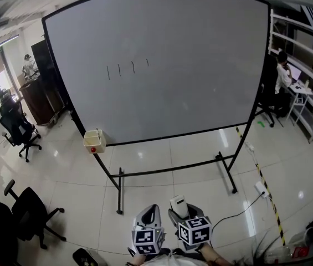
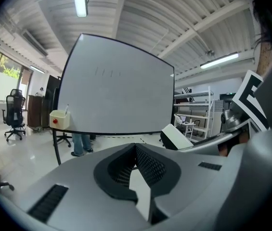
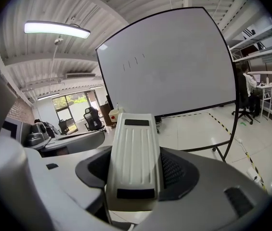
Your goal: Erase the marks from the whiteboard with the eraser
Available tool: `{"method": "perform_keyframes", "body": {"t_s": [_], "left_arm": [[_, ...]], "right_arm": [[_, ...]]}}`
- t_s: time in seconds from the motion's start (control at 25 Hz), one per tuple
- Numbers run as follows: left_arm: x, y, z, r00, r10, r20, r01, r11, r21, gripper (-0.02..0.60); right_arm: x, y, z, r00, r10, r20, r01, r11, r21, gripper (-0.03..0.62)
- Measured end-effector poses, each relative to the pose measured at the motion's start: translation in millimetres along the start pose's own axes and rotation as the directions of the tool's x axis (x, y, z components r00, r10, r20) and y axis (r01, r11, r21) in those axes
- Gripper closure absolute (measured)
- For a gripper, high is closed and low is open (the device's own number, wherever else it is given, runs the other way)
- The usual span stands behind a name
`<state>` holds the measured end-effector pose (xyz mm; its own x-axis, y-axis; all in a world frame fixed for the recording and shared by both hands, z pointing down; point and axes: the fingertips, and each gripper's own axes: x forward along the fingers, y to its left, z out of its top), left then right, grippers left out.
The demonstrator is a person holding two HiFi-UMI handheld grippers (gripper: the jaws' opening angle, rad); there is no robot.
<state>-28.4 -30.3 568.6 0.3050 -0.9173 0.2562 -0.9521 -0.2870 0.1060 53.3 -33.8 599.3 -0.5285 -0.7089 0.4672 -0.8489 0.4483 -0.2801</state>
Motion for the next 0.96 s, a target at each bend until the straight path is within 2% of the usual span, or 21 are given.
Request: {"method": "perform_keyframes", "body": {"t_s": [0.48, 0.96], "left_arm": [[-12.1, 23.7, 9.7, 0.999, 0.022, 0.025, -0.021, 1.0, -0.01, 0.581], [-14.5, 34.2, 8.6, 1.0, 0.016, 0.017, -0.016, 1.0, -0.021, 0.581]], "right_arm": [[9.1, 27.9, 2.8, 1.0, 0.016, -0.008, -0.017, 0.999, -0.029, 0.31], [17.2, 36.2, -3.6, 0.999, 0.014, -0.033, -0.015, 1.0, -0.025, 0.31]]}}
